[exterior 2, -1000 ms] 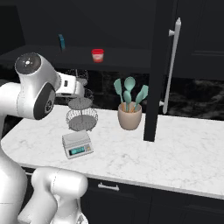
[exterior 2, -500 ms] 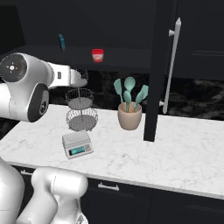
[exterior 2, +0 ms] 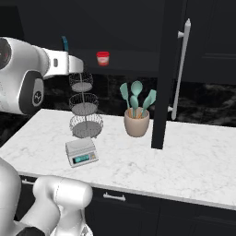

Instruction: Pick the jam and place it on the digital scale for weighing, and close the cabinet.

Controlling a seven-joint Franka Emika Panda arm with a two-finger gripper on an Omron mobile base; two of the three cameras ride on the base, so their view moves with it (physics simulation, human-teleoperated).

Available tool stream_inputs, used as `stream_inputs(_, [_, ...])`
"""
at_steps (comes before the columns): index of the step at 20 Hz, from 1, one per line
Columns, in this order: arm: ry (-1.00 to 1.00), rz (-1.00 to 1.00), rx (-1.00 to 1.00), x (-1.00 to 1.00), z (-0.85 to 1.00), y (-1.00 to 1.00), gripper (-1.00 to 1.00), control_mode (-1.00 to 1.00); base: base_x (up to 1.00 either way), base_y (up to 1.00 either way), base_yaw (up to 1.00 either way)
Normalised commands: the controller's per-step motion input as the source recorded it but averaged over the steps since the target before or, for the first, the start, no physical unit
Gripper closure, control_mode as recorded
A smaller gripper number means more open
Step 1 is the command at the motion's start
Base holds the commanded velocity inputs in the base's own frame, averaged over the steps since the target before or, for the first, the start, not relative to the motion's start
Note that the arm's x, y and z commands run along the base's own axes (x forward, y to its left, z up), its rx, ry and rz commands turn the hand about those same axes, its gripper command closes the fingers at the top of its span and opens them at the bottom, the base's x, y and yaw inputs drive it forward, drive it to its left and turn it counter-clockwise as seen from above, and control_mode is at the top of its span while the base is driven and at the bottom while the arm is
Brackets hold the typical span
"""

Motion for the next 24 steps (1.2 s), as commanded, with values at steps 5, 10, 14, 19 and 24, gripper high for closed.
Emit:
stream_inputs(5, [0.04,-0.04,-0.01,0.26,0.02,0.00,-1.00,-1.00,0.00,0.00,0.00])
stream_inputs(10, [0.06,0.00,0.00,0.52,0.00,-0.06,-1.00,-1.00,0.00,0.00,0.00])
stream_inputs(14, [0.02,0.00,0.01,0.49,0.00,-0.17,-1.00,-1.00,0.00,0.00,0.00])
stream_inputs(19, [0.00,0.00,0.00,0.44,0.00,-0.20,-1.00,-1.00,0.00,0.00,0.00])
stream_inputs(24, [-0.01,0.00,0.00,0.29,-0.01,-0.04,-1.00,-1.00,0.00,0.00,0.00])
